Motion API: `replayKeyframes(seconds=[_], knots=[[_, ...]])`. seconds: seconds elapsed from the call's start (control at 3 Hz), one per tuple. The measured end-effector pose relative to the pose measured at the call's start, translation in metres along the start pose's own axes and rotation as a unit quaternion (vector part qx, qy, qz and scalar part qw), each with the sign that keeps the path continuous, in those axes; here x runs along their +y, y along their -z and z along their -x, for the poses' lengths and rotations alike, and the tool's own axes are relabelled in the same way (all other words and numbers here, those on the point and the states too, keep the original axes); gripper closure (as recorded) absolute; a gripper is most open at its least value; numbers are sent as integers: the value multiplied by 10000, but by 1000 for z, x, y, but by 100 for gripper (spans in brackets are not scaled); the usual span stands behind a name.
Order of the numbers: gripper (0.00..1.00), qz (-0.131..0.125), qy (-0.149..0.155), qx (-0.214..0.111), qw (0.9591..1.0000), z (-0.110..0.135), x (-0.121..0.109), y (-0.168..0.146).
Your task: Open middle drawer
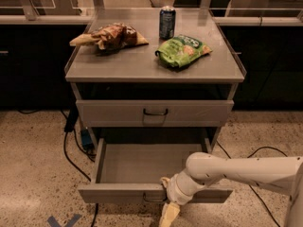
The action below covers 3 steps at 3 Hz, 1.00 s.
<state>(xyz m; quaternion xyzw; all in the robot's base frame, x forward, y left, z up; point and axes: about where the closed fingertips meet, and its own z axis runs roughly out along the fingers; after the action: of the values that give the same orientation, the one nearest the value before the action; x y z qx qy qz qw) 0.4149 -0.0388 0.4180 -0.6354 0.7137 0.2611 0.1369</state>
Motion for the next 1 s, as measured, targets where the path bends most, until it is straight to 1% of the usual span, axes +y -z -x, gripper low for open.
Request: replayKeyframes(seconds=[0.33,0.67,1.0], knots=[[0,0,0,0,10000,0,0,0],[0,81,-26,7,10000,0,7,-2],[0,189,-139,-4,9997,1,27,-4]])
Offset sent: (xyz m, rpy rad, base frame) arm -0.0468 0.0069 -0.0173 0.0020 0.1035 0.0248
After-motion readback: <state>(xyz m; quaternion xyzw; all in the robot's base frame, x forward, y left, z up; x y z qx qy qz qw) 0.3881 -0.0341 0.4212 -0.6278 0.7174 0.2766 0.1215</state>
